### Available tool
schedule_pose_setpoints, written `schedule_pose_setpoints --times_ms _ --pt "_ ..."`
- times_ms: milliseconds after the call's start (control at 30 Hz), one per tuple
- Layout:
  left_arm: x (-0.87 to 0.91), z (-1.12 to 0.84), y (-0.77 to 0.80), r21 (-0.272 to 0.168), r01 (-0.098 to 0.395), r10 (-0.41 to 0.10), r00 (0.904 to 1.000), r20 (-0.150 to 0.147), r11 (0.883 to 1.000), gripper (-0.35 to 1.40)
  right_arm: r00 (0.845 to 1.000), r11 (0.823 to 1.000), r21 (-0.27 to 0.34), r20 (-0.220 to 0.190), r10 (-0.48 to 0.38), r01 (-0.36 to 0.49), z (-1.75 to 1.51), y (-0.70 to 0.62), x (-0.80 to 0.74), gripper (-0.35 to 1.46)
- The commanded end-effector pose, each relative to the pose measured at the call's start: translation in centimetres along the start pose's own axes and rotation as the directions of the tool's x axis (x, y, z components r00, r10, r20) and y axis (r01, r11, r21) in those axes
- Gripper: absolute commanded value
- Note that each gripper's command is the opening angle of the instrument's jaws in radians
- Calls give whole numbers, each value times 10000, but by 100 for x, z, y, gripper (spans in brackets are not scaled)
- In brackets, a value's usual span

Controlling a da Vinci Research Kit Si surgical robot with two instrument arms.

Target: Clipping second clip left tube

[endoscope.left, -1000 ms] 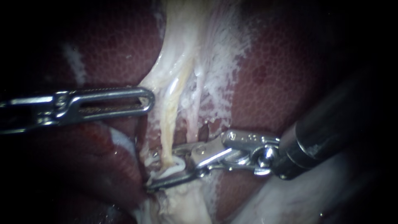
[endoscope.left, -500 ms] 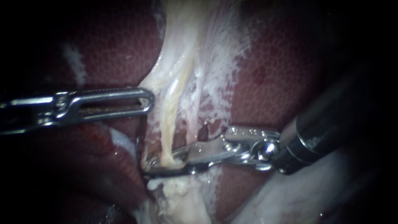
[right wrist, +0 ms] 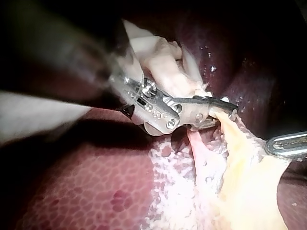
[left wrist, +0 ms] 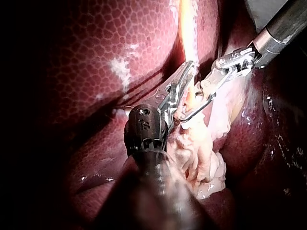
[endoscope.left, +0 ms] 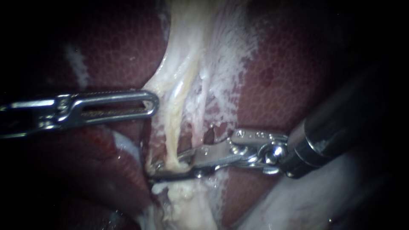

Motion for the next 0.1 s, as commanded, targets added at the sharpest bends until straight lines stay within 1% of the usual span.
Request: schedule_pose_setpoints --times_ms 33,100 --pt "0 0 0 3 -3 3 10000 2 10000 -35 10000 10000 -3 1 -3 3 0 0 0 -35" --pt "0 1 1 3 -3 3 10000 2 10000 -35 10000 10000 -3 1 -3 3 0 0 0 -35"
